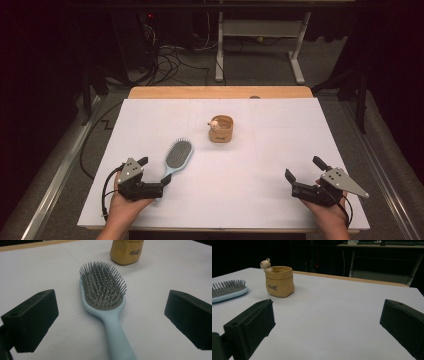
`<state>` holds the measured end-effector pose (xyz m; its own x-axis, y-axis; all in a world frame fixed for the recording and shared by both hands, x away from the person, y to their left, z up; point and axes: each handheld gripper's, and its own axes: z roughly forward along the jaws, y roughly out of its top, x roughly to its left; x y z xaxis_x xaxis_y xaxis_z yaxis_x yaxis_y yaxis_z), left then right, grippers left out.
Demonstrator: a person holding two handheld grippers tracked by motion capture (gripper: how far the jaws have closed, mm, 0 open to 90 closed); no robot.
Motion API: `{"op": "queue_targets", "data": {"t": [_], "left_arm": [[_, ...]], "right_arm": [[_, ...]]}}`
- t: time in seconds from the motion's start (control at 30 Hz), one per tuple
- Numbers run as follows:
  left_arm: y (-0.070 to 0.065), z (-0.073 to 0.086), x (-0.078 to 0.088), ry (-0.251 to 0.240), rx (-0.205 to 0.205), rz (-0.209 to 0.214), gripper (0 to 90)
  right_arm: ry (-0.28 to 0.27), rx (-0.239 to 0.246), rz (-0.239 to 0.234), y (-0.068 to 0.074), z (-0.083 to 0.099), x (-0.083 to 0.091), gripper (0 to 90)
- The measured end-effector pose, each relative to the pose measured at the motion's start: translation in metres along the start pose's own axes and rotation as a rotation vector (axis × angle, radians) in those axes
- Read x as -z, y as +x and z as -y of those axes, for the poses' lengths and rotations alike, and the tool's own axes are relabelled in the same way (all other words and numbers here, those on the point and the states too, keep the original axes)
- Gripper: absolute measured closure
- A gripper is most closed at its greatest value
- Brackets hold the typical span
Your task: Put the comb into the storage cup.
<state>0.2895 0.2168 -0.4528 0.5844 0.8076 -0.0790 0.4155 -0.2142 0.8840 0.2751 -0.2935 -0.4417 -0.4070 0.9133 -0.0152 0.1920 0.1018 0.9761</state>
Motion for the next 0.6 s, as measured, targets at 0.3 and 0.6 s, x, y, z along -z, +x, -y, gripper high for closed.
{"op": "queue_targets", "data": {"t": [0.3, 0.6], "left_arm": [[0.001, -0.007, -0.008, 0.125, 0.031, -0.009, 0.0], [0.004, -0.012, -0.015, 0.255, 0.028, 0.014, 0.0]], "right_arm": [[-0.01, -0.018, 0.005, -0.005, 0.004, 0.004, 0.3], [-0.009, -0.017, 0.0, -0.005, 0.004, 0.005, 0.3]]}}
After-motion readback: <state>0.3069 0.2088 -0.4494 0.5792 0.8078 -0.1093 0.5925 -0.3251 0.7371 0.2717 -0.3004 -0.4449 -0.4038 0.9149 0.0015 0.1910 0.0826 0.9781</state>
